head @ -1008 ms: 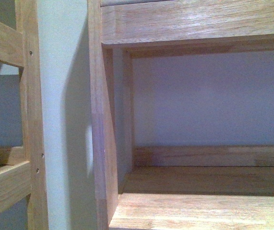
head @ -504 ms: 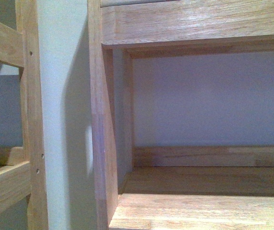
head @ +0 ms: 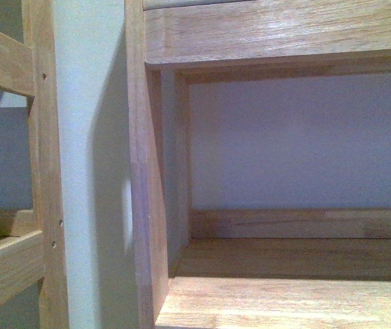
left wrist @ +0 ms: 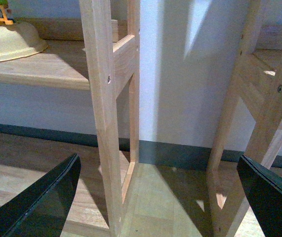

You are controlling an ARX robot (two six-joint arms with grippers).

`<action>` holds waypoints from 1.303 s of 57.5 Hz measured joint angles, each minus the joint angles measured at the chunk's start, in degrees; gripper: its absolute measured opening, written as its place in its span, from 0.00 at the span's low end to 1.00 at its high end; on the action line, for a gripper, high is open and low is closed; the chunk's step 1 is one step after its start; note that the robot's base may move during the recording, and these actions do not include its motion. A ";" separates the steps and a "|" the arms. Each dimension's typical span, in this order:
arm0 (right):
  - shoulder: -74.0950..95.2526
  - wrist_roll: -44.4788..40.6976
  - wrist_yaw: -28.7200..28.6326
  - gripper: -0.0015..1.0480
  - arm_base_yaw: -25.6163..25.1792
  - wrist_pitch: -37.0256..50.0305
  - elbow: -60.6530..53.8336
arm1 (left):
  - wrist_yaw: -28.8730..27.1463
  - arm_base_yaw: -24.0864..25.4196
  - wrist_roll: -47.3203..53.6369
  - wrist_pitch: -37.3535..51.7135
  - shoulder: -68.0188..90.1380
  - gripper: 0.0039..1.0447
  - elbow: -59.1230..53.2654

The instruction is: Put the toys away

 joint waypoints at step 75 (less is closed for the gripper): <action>-0.04 -0.02 0.00 0.94 0.00 0.00 0.00 | -0.02 0.00 0.00 0.00 0.00 0.94 0.00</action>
